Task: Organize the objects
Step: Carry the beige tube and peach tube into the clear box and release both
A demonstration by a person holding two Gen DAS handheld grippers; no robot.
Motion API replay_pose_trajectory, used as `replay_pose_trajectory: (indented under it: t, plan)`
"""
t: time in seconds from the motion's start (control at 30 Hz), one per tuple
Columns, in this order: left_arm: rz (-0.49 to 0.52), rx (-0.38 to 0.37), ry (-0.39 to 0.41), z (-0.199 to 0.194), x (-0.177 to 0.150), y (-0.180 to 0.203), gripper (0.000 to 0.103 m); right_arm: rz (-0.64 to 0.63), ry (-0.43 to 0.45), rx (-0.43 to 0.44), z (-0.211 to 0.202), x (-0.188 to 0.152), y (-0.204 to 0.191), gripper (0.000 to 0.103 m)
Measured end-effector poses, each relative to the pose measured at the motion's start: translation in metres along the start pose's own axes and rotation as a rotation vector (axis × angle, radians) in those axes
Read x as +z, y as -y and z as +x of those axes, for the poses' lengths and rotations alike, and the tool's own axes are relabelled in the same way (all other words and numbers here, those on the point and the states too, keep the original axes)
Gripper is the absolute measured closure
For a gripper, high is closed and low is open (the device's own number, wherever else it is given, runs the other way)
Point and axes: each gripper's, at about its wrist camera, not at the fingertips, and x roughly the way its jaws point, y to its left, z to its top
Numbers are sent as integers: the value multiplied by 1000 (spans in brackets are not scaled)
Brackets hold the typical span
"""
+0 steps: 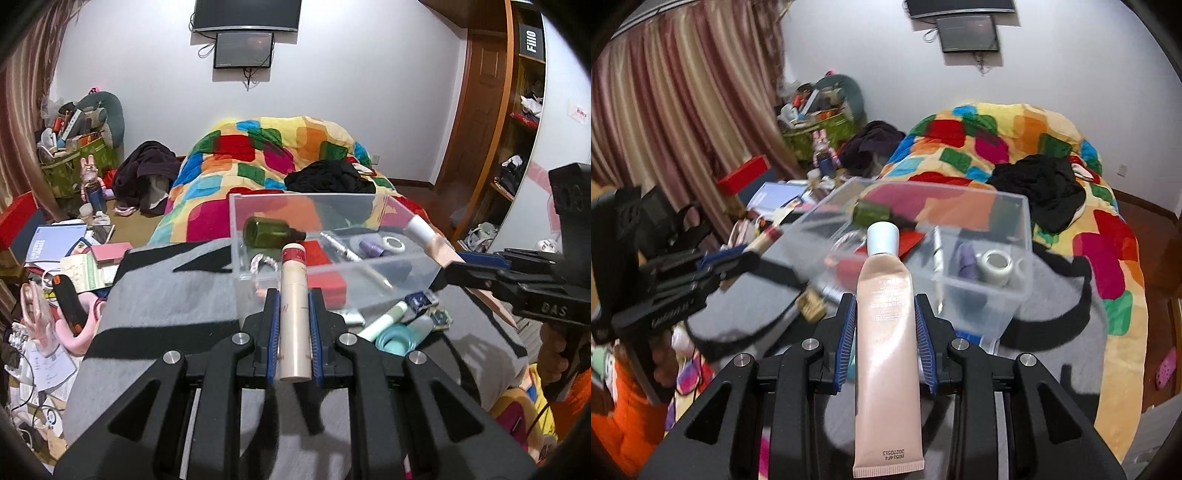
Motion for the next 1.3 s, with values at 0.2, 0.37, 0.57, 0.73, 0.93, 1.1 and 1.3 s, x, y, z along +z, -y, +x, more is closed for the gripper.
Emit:
replay_pose_trajectory:
  t: [0.2, 0.37, 0.57, 0.73, 0.93, 1.1, 1.3]
  plan:
    - [-15, -26, -34, 21, 17, 1, 89, 49, -3, -28, 15, 24, 17, 74]
    - [-25, -60, -84, 42, 30, 3, 89, 67, -30, -52, 34, 38, 27, 74]
    - [-10, -59, -138, 66, 42, 7, 89, 72, -86, -44, 61, 48, 31, 74]
    - [2, -61, -172, 78, 44, 10, 89, 67, -141, -32, 83, 52, 31, 74]
    - [0, -85, -186, 79, 41, 11, 89, 79, -190, -6, 95, 47, 31, 76]
    - [14, -87, -162, 67, 42, 14, 88, 64, -164, -19, 82, 46, 28, 75]
    - [42, -73, -114, 44, 42, 19, 87, 44, -100, -43, 53, 46, 27, 72]
